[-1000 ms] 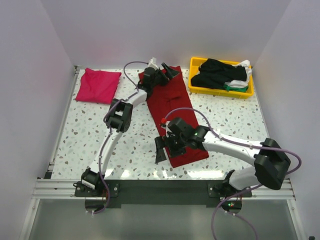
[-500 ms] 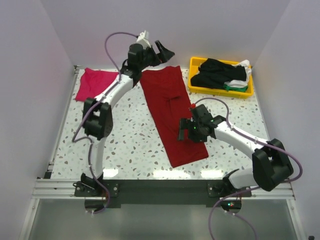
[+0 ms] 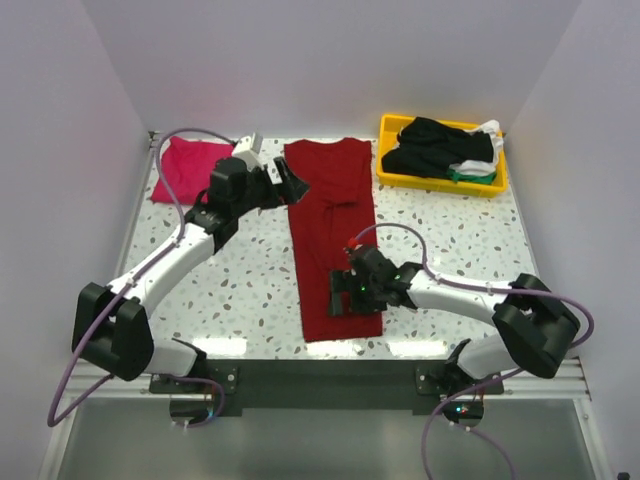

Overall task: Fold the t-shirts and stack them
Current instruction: Fold the tshirt

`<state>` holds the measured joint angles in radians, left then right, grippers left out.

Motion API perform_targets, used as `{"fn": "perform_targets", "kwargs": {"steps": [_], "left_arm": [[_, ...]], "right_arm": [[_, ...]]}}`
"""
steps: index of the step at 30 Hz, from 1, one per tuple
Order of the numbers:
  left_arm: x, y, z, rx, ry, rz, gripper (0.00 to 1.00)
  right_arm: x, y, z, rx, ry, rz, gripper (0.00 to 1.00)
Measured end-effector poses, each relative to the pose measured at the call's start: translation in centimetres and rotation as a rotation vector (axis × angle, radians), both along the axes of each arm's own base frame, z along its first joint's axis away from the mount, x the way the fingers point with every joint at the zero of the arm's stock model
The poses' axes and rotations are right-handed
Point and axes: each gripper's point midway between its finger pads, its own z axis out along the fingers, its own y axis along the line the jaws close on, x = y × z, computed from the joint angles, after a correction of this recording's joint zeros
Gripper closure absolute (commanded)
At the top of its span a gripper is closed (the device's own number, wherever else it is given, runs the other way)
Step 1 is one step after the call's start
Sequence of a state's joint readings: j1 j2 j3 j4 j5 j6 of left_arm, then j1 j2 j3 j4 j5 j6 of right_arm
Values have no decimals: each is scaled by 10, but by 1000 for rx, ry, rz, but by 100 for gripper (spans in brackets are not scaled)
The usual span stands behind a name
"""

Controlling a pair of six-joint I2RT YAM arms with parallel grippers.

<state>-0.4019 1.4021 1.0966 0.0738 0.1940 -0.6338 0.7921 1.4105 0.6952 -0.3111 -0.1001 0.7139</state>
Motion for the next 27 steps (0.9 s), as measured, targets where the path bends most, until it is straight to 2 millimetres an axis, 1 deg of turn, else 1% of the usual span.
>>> {"fn": "perform_targets", "kwargs": {"steps": [1, 2, 3, 4, 5, 6, 8, 9, 11, 12, 14, 15, 16, 17, 19, 20, 21, 22, 24, 25, 27], "left_arm": [[-8, 7, -24, 33, 64, 18, 0], [-17, 14, -43, 64, 120, 36, 0], [-26, 21, -58, 92, 166, 54, 0], [-34, 29, -67, 117, 199, 74, 0], [-42, 36, -72, 136, 222, 92, 0], [-49, 42, -73, 148, 231, 106, 0], [-63, 50, -69, 156, 230, 123, 0], [-71, 53, -66, 155, 216, 127, 0], [-93, 55, -69, 163, 218, 109, 0], [-105, 52, -76, 172, 229, 88, 0], [-132, 42, -98, 210, 278, 24, 0], [-144, 35, -109, 232, 304, -13, 0], [-162, 27, -125, 267, 347, -61, 0], [-174, 21, -136, 293, 379, -98, 0], [-203, 7, -155, 340, 442, -185, 4], [-216, 0, -162, 356, 465, -224, 5], [-227, -6, -168, 370, 485, -258, 7], [-238, -13, -174, 389, 498, -293, 9], [-257, -23, -184, 423, 530, -349, 11], [-267, -28, -190, 443, 546, -377, 14], [-284, -33, -203, 488, 580, -422, 17]], "right_arm": [[-10, 12, 1, 15, 3, 33, 1], [-21, 22, 2, 31, 8, 64, 1], [-31, 30, 3, 42, 17, 92, 1], [-41, 35, 3, 49, 30, 115, 1], [-49, 37, 4, 46, 41, 127, 1], [-53, 37, 4, 41, 49, 131, 1], [-57, 30, 9, 21, 55, 109, 1], [-57, 26, 13, 15, 47, 95, 1], [-55, 18, 29, 28, 19, 67, 1], [-55, 15, 35, 35, 7, 57, 1], [-53, 7, 47, 44, -22, 26, 1], [-53, 1, 50, 37, -26, 8, 1], [-53, -5, 51, 30, -22, -13, 1], [-53, -12, 50, 18, -20, -37, 1], [-56, -24, 44, 3, 4, -78, 2], [-59, -31, 38, -4, 20, -103, 3], [-63, -39, 31, -18, 40, -125, 6], [-67, -45, 25, -26, 57, -141, 7], [-76, -51, 12, -24, 103, -167, 11], [-80, -53, 6, -23, 124, -176, 13], [-89, -54, -4, -14, 170, -191, 18]]}}
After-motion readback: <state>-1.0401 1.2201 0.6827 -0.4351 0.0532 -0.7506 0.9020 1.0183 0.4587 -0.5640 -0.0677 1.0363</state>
